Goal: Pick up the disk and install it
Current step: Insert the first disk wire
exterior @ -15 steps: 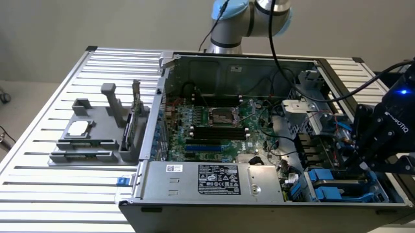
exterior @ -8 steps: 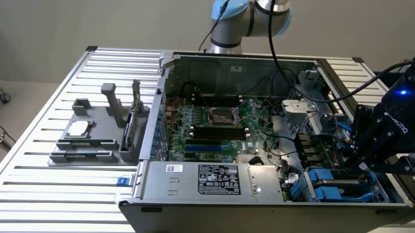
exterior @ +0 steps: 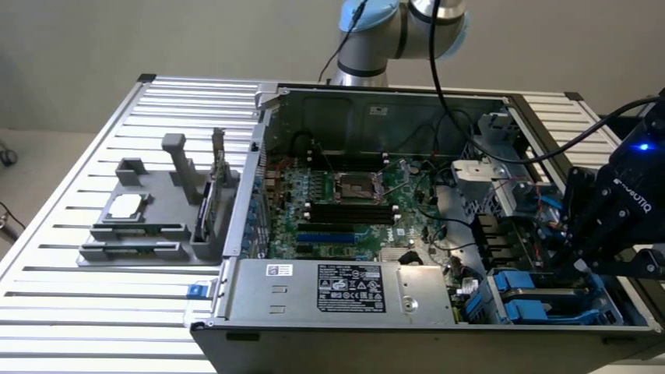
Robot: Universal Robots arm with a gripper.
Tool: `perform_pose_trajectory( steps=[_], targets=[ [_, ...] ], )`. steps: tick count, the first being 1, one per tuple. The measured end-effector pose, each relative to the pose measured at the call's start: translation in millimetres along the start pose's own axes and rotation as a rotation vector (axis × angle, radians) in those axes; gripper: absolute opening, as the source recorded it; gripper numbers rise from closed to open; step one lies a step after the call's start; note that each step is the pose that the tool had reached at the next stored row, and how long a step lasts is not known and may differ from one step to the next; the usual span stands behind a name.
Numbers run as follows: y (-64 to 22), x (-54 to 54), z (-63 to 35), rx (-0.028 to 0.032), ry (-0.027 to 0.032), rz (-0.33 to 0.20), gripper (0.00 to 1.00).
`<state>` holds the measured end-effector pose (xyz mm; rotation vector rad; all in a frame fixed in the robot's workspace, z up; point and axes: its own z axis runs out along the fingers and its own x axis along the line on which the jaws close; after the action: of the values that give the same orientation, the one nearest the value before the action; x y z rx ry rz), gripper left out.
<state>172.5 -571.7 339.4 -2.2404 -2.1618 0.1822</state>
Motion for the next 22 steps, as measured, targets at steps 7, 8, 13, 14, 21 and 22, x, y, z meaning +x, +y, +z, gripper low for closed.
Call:
perform_pose_trajectory(
  steps=[7,8,13,14,21,22],
  targets=[
    [0.6,0.1,0.0,0.0000,0.0001,0.000,0.16],
    [0.6,0.0,0.0,0.0000,0.0001,0.001,0.16],
    [0.6,0.0,0.1,0.0006,0.0009,0.009,0.16],
    [0.6,0.0,0.2,0.0007,0.0010,0.011,0.16],
    [0.7,0.0,0.8,0.0013,0.0020,0.021,0.16],
    [0.7,0.0,0.9,0.0014,0.0022,0.022,0.16]
  ],
)
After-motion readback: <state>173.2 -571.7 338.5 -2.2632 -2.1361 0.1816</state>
